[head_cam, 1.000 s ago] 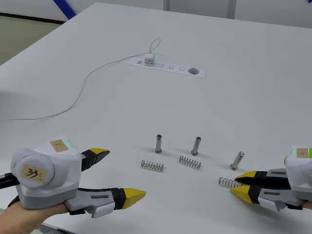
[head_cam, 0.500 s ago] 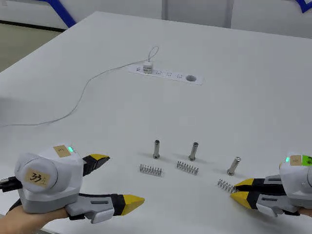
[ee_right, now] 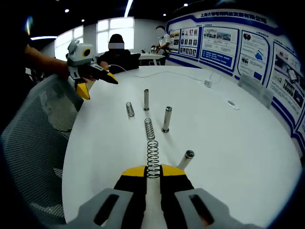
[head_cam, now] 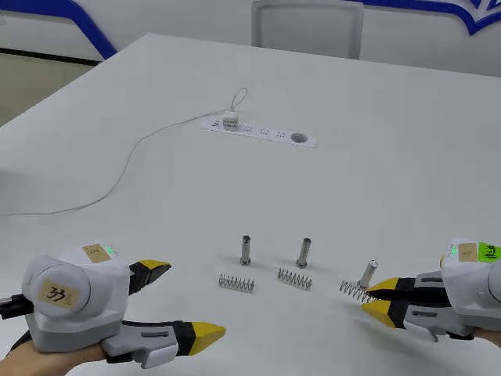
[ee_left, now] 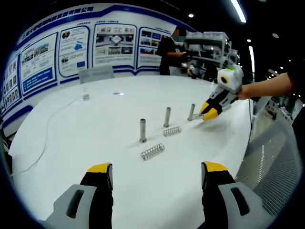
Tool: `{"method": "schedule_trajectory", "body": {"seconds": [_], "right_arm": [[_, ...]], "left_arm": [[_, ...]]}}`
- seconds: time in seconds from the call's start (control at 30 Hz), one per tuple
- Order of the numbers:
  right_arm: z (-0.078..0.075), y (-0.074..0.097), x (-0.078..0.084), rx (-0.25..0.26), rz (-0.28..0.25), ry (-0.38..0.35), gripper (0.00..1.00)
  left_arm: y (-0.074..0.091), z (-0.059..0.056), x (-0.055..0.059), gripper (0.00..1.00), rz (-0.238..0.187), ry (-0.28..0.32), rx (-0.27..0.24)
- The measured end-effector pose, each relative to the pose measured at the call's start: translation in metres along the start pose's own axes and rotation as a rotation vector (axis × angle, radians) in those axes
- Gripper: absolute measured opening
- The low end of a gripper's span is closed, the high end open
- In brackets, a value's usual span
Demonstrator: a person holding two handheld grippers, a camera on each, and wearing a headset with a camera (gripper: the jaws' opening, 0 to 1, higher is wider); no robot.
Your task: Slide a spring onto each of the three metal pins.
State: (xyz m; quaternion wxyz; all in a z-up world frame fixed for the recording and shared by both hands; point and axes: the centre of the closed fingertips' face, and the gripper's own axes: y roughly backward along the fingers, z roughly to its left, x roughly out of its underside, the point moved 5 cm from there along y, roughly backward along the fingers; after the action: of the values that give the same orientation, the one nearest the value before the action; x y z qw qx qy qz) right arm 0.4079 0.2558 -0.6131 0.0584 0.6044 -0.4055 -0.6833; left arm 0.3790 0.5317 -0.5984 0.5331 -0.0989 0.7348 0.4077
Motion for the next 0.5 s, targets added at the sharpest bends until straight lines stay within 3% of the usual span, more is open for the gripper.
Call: {"method": "schedule_trajectory", "body": {"seconds": [0.2, 0.4, 0.5], "right_arm": [[0.005, 0.006, -0.016, -0.013, -0.018, 0.06, 0.1], [0.004, 0.015, -0.033, -0.002, -0.039, 0.101, 0.1], [0.007, 0.019, -0.04, -0.013, -0.044, 0.119, 0.1]], "left_arm": [[0.003, 0.0, -0.007, 0.76, -0.041, 0.008, 0.006], [0.003, 0.0, -0.008, 0.7, -0.041, 0.007, -0.001], [0.005, -0.005, -0.018, 0.69, -0.09, 0.046, 0.03]]}}
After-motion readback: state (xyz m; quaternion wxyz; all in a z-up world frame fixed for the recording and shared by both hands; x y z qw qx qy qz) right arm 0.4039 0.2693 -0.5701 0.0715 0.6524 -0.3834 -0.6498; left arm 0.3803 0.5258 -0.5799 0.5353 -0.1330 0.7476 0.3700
